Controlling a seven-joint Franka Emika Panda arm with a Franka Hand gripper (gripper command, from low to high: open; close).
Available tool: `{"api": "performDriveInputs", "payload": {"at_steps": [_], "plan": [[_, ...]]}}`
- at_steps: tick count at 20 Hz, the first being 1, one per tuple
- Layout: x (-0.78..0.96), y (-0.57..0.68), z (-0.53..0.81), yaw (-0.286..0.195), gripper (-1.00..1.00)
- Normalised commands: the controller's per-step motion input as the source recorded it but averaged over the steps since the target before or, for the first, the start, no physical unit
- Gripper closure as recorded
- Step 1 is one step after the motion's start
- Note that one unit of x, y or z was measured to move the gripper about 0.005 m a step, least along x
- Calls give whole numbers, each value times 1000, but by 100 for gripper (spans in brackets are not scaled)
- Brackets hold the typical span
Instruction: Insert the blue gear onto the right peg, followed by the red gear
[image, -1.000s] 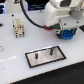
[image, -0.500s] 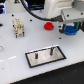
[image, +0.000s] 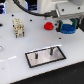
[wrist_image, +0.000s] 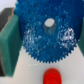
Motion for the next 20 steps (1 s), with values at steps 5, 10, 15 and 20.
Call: {"api": "performDriveInputs", "payload": {"at_steps": [5,10,15,20], "plan": [[604,-425,250,0,100],[651,-354,158,0,100],[642,-261,87,0,100],[474,-172,9,0,100]]}}
